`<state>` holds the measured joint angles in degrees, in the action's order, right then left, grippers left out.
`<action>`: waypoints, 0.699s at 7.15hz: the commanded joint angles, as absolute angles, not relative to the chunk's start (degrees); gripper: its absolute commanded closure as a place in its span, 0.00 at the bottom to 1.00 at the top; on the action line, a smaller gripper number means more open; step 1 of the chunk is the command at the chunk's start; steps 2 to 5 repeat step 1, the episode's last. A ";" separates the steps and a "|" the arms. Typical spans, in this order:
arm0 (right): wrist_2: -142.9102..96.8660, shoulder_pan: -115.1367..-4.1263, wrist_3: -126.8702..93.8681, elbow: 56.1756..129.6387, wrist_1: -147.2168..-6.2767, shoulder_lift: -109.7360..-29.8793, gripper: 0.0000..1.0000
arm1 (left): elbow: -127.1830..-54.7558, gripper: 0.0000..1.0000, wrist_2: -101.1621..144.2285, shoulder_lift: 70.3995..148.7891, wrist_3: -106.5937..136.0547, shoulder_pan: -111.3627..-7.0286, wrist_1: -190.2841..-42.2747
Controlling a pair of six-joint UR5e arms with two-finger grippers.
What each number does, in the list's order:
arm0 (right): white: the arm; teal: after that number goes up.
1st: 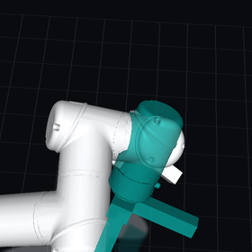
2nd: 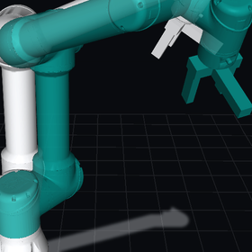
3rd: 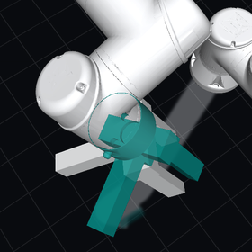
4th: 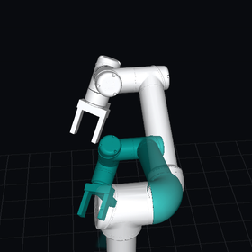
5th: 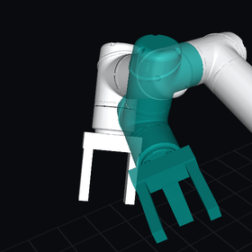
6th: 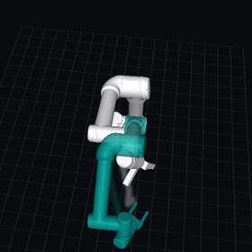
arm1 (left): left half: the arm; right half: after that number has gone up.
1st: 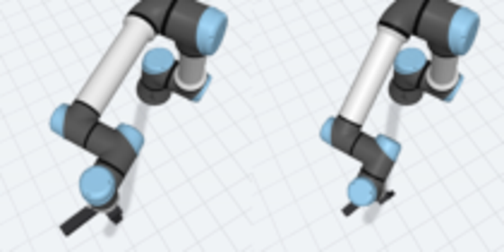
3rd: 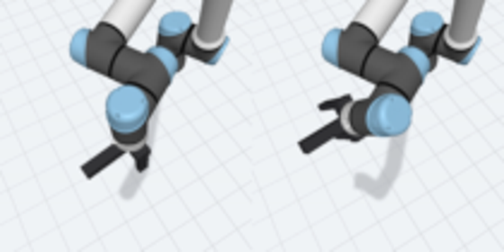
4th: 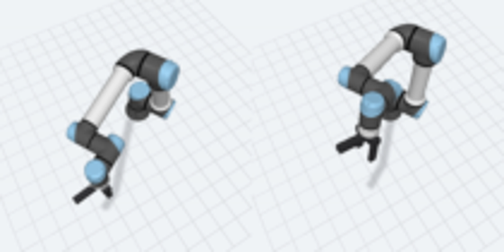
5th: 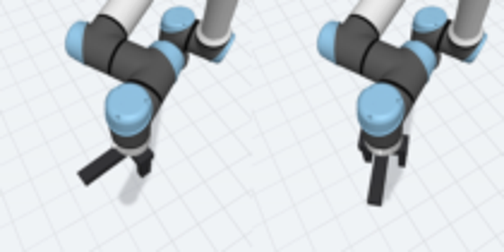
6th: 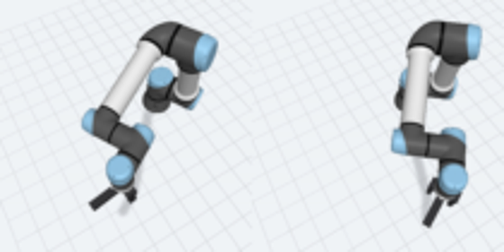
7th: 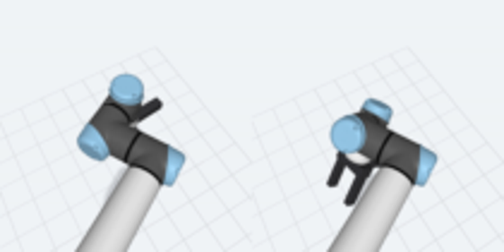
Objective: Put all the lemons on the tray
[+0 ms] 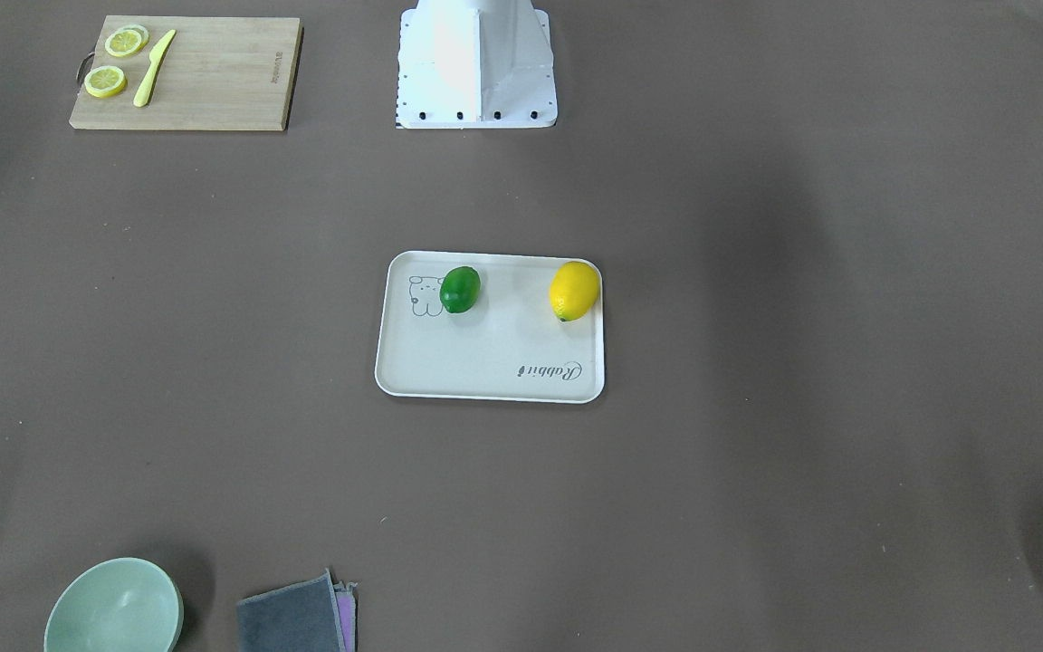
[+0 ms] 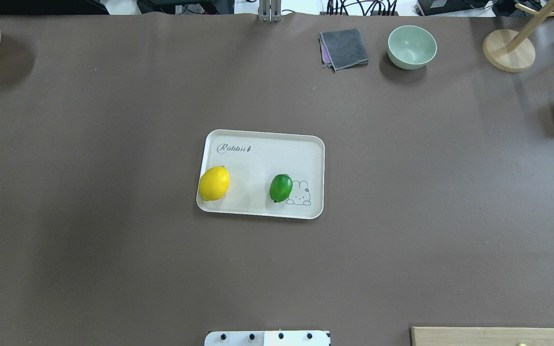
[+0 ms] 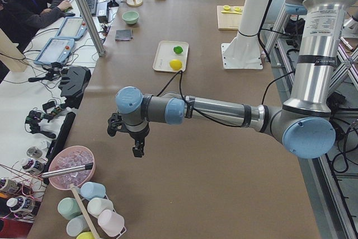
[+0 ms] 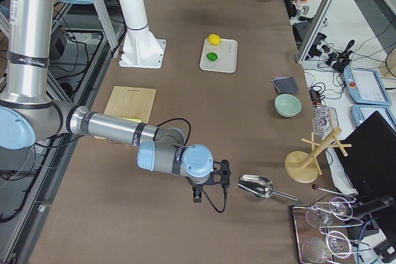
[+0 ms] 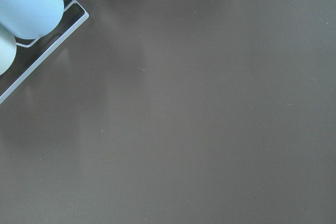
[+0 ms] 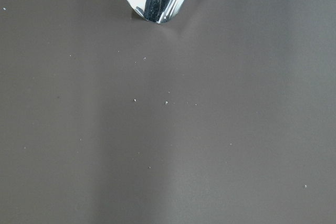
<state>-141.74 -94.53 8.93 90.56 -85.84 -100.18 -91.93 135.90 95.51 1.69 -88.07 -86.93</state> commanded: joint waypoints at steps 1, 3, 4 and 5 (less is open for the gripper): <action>-141.51 -94.48 9.49 90.18 -85.78 -100.20 0.00 | -91.93 0.02 135.88 95.54 1.76 -87.98 -87.01; -141.51 -94.48 9.49 90.18 -85.78 -100.20 0.00 | -91.93 0.02 135.88 95.54 1.76 -87.98 -87.01; -141.51 -94.48 9.49 90.18 -85.78 -100.20 0.00 | -91.93 0.02 135.88 95.54 1.76 -87.98 -87.01; -141.51 -94.48 9.49 90.18 -85.78 -100.20 0.00 | -91.93 0.02 135.88 95.54 1.76 -87.98 -87.01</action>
